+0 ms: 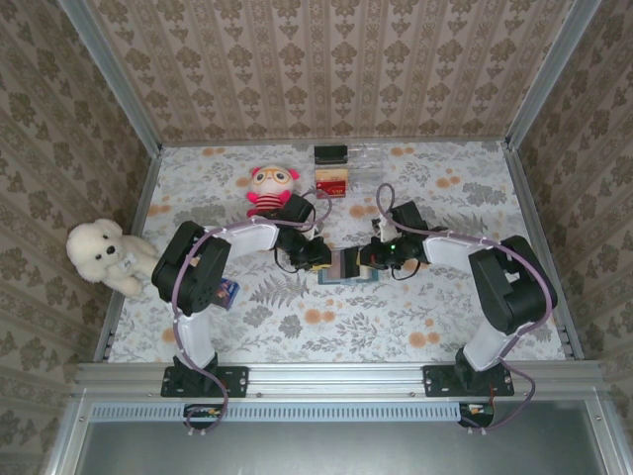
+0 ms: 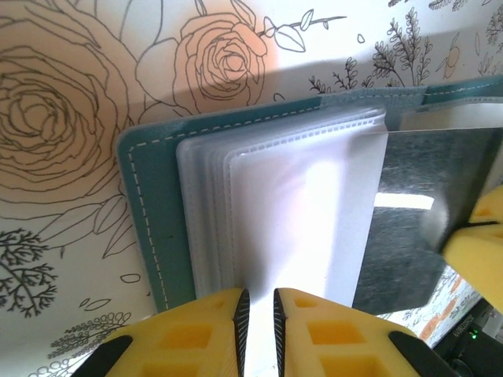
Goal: Take the credit cards out of the card holder
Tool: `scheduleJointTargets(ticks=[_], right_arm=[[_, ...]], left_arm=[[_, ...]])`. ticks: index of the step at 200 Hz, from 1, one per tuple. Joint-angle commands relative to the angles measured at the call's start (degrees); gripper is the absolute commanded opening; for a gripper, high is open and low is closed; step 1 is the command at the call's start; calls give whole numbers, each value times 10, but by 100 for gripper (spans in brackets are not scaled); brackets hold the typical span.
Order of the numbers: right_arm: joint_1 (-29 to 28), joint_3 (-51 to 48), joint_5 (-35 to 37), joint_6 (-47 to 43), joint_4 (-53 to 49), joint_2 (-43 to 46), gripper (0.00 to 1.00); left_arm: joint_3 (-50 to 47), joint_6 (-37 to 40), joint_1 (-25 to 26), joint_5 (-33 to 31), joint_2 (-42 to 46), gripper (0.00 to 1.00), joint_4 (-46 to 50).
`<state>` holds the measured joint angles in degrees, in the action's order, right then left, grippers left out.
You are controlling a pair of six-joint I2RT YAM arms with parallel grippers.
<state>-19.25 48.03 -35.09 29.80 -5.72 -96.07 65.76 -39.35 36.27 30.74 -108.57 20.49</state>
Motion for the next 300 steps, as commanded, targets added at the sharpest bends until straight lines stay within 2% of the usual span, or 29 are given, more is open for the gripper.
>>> scheduleJointTargets(ticks=[1, 32, 69, 86, 145, 176, 206, 261, 275, 300], right_arm=[[10, -7, -26, 5, 17, 18, 0], [20, -12, -44, 5, 9, 26, 0], [40, -38, -72, 23, 46, 66, 0], [46, -39, -82, 25, 47, 69, 0], [58, -56, -120, 87, 127, 95, 0], [60, -60, -135, 177, 211, 107, 0], [59, -63, -143, 299, 326, 115, 0], [58, -58, -128, 396, 419, 138, 0], [57, -57, -129, 409, 435, 135, 0], [56, -56, -129, 426, 458, 131, 0]], left_arm=[[9, 1, -5, 0, 3, 22, 19], [14, -15, -8, 18, 16, 25, -2], [23, -11, -5, 18, 36, 28, -28], [19, -22, -7, 19, 41, 32, -45], [-30, -83, -24, 57, 96, 61, -143], [-78, -155, -36, 99, 136, 72, -236], [-101, -218, -37, 118, 159, 77, -311], [-108, -310, -40, 157, 164, 73, -450], [-109, -323, -39, 154, 167, 69, -474], [-111, -347, -39, 151, 168, 54, -519]])
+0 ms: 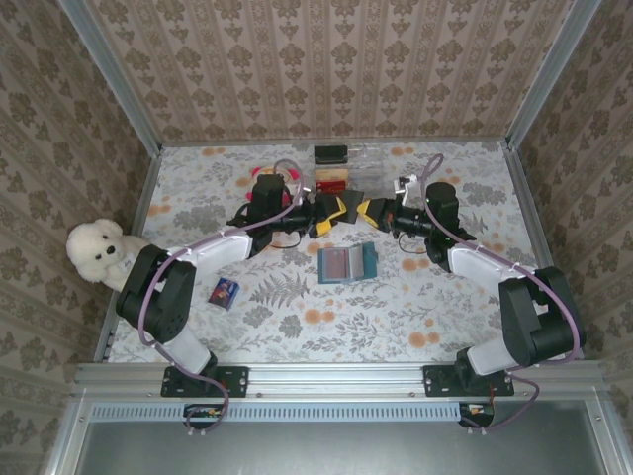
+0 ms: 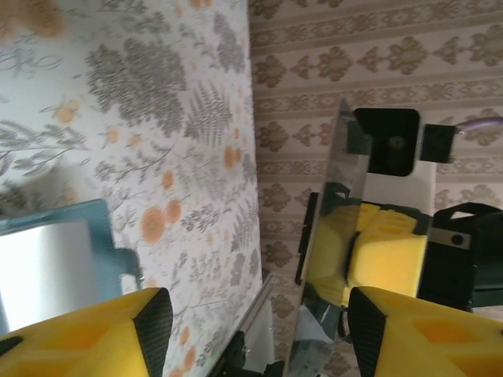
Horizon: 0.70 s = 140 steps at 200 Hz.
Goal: Take the credit cards out of the card holder
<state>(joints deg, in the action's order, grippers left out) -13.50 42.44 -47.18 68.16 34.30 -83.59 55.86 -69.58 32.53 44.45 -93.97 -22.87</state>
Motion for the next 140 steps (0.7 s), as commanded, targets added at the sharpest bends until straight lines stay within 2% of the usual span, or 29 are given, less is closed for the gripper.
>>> scheduleJointTargets(ticks=[1, 29, 77, 102, 131, 140], right_arm=[[-1, 0, -8, 43, 58, 6, 0], [-1, -1, -6, 51, 69, 6, 0], [-2, 0, -1, 71, 94, -4, 0], [-2, 4, -8, 81, 110, -13, 0], [-2, 4, -18, 73, 97, -13, 0], [0, 5, -20, 61, 77, -10, 3]], left_arm=[[-13, -46, -2, 14, 22, 53, -87], [-22, -63, -1, 9, 26, 41, -120], [-37, -64, 0, 11, 34, 31, -140], [-32, -81, -1, 26, 28, 17, -171], [-18, -54, -5, 28, 36, 8, -141], [-13, -37, -8, 28, 38, 4, -120]])
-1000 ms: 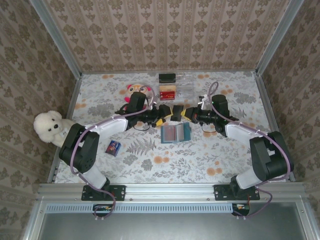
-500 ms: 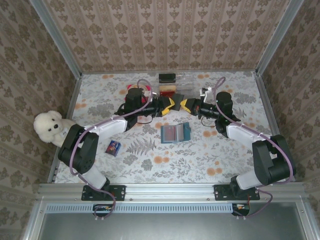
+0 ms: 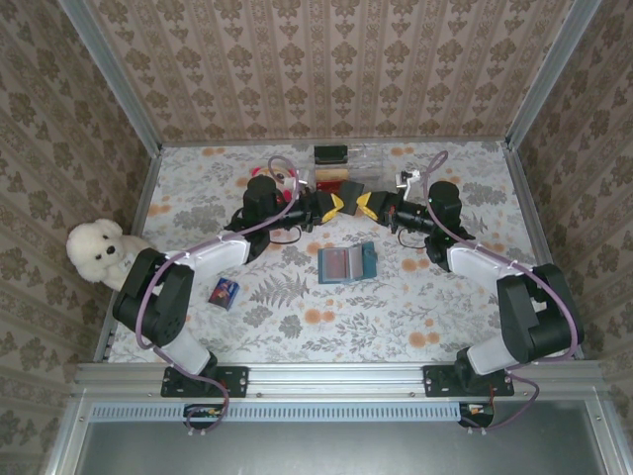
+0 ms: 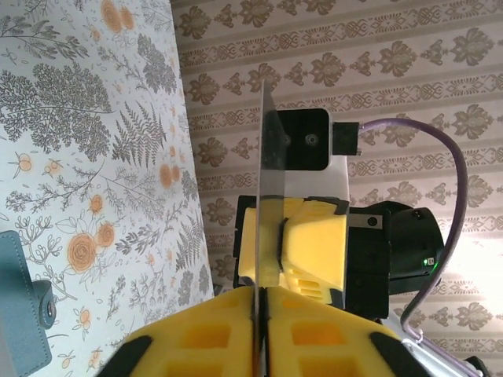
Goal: Take the credit cards out of the card holder
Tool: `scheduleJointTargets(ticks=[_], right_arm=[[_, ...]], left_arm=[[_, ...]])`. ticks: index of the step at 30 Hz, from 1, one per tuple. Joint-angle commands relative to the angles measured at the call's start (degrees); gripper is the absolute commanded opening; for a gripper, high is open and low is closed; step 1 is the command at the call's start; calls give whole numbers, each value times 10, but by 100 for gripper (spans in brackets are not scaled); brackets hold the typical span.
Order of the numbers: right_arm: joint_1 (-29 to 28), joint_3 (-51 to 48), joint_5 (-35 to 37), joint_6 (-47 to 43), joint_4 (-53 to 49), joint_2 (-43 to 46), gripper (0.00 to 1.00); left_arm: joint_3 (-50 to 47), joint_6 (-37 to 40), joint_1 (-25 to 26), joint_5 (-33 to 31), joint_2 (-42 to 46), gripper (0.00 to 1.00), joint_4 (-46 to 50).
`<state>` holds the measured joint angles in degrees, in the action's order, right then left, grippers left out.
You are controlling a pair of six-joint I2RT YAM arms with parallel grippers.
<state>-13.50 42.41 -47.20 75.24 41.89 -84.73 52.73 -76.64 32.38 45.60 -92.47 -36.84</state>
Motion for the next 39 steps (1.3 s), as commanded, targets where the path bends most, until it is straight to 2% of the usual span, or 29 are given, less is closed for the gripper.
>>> scheduleJointTargets(ticks=[1, 4, 5, 6, 8, 10, 11, 13, 18, 25, 29, 33, 39], right_arm=[[0, 6, -20, -12, -2, 2, 4], [3, 15, -5, -66, -104, 20, 36], [3, 19, 9, -95, -156, 30, 52], [4, 26, 24, -128, -208, 40, 62], [4, 41, 54, -184, -297, 61, 74], [4, 55, 90, -234, -374, 81, 79], [4, 60, 103, -256, -403, 88, 81], [4, 71, 123, -289, -446, 96, 86], [3, 118, 213, -333, -554, 78, 88], [2, 191, 287, -311, -601, -29, 87], [2, 238, 302, -259, -599, -105, 80], [1, 302, 336, -217, -601, -190, 71], [1, 424, 388, -169, -627, -315, 66]], left_arm=[[19, 36, -7, 17, 24, 3, 22], [35, 92, -17, 20, 32, 0, 87], [47, 125, -22, 18, 38, 0, 134], [63, 177, -26, 14, 43, 0, 197], [109, 300, -30, -17, 54, 0, 355], [169, 437, -30, -78, 55, 0, 504], [196, 495, -31, -112, 52, 0, 561], [226, 576, -37, -159, 42, 0, 613], [268, 699, -59, -172, 18, 0, 638], [324, 887, -84, -183, -20, 0, 645], [367, 914, -91, -206, -62, 0, 651], [378, 914, -94, -199, -85, 0, 631], [372, 900, -94, -188, -87, 0, 610]])
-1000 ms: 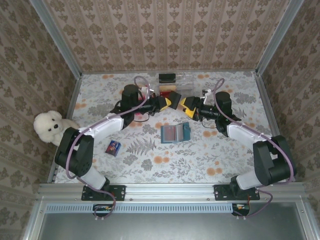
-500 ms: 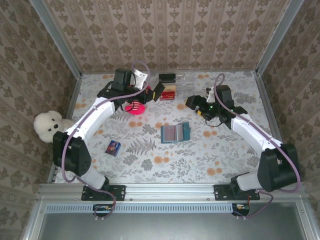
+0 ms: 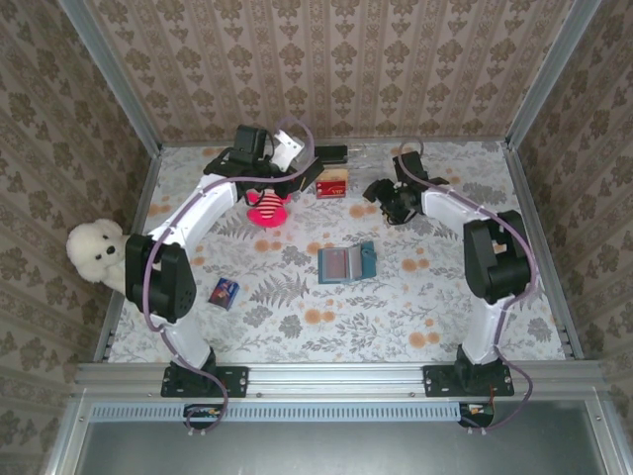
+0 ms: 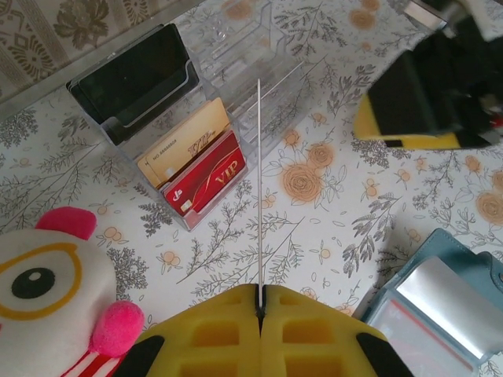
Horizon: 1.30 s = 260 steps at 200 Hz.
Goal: Take the credit cards out of the card holder
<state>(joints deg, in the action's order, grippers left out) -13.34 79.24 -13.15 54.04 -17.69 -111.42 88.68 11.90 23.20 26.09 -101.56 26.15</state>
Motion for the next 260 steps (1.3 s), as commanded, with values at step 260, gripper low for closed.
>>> scheduleJointTargets(ticks=[260], right_arm=[[25, 175, 132, 11, -108, -172, 33]], left_arm=[[7, 19, -3, 5, 16, 0, 22]])
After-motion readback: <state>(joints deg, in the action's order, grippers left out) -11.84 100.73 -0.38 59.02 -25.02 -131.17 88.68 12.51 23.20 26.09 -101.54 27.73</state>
